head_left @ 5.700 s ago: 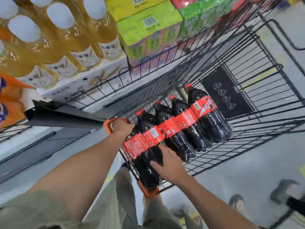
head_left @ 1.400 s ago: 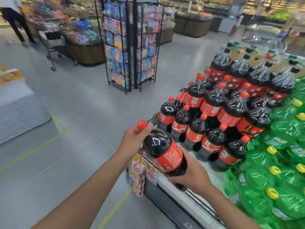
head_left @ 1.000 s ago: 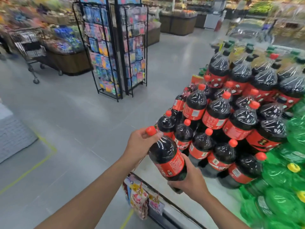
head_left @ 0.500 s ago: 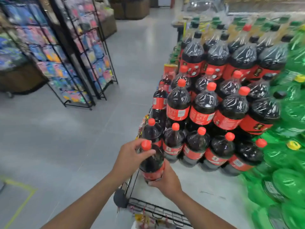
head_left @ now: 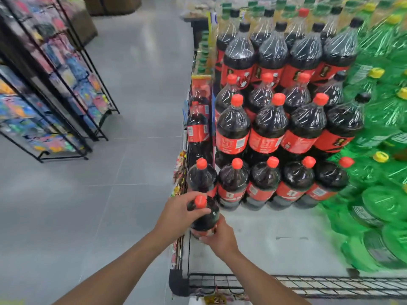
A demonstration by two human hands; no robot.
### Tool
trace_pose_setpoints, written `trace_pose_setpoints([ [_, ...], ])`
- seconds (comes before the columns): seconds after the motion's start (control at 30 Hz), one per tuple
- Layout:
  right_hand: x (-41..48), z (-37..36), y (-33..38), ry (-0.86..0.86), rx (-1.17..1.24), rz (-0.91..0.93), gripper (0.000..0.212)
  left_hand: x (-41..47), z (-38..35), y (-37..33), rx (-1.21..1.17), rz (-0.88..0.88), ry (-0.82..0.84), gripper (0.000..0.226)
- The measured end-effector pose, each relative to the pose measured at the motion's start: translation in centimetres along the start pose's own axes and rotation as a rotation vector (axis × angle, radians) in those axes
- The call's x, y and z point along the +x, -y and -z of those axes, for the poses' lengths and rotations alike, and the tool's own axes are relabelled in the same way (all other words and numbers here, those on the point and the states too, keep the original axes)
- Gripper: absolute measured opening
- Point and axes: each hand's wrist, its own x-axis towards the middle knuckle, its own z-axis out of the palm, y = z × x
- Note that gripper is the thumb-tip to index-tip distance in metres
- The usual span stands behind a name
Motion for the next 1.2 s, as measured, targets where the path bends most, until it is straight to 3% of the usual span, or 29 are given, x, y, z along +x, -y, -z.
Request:
trace_pose_setpoints([
  [0.2,0.5,-0.6,0.4,-0.004,0.062,-0.022,0.073,0.9,0.7,0.3,0.003,-0.029,-0.006,0.037],
  [0.5,0.3,-1.0,0.4,-0.02,0.107,-0.045,0.075,2.0,0.1,0.2,0.033,-0.017,0.034,0.025],
  [0.63,0.6,-0.3,0.6,-0.001,0.048,-0.073,0.085,2.5,-0.4,-0.3,0.115,-0.053,0.053,0.024],
  [0.83,0.9,-0.2,0.9,0.002,-0.008,-0.097,0.084,2.5,-0.1,-0.4,0.166,-0.074,0.066,0.023],
  [1.1,1.1,0.3,0.4,0.039,-0.049,-0.094,0.081,2.4,0.5,-1.1,0.285,-0.106,0.078,0.04],
  [1.2,1.3,0.9,0.3,0.03,-0.11,-0.086,0.089,2.4,0.7,-1.6,0.323,-0.146,0.079,0.043],
])
